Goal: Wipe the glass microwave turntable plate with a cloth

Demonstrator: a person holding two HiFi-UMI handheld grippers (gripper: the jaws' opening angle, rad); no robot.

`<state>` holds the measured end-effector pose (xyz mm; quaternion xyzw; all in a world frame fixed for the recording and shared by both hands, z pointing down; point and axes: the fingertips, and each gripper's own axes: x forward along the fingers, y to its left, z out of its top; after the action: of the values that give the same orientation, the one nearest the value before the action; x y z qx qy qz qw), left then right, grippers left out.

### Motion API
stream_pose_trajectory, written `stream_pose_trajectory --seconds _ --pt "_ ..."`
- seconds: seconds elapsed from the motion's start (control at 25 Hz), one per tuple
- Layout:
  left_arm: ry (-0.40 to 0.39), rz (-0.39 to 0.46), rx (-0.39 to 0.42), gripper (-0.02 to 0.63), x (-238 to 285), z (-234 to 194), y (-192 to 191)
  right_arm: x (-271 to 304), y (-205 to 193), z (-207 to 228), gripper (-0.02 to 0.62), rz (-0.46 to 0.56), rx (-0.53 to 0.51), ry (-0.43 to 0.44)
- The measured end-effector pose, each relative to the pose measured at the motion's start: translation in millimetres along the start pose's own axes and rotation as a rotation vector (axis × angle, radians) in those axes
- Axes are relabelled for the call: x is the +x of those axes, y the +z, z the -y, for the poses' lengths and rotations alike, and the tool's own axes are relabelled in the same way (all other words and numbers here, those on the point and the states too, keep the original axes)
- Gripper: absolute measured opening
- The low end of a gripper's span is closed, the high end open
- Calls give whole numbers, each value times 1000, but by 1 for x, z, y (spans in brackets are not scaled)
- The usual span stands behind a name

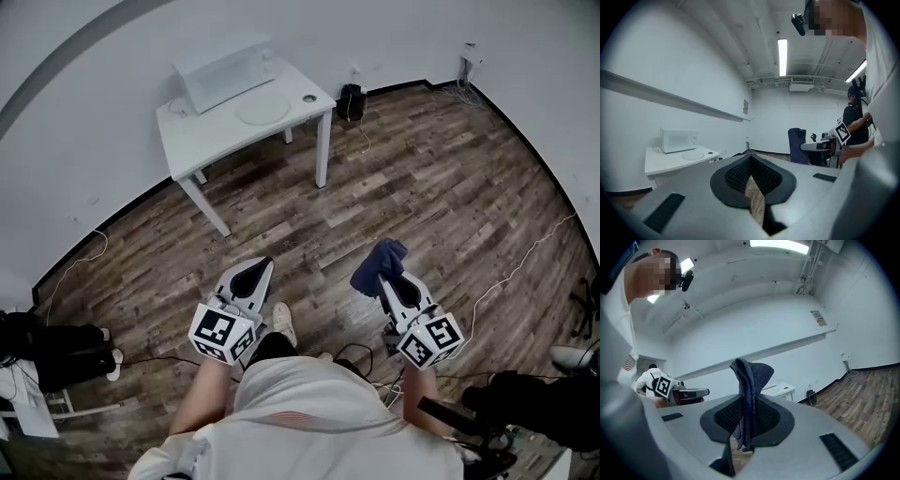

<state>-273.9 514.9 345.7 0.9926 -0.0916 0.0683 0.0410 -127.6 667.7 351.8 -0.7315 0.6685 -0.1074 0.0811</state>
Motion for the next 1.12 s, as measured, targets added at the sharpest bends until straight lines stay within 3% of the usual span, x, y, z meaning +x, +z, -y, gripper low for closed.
stream_pose_trajectory --seconds 0.44,0.64,1.12 --pt "-52 27 -5 11 106 -67 10 77 16 67 61 -46 -46 -80" --pt "-70 8 4 11 147 -108 21 137 29 85 61 -56 -46 -67" --pt "-45 5 2 11 195 -248 38 293 38 99 61 -79 -43 -45"
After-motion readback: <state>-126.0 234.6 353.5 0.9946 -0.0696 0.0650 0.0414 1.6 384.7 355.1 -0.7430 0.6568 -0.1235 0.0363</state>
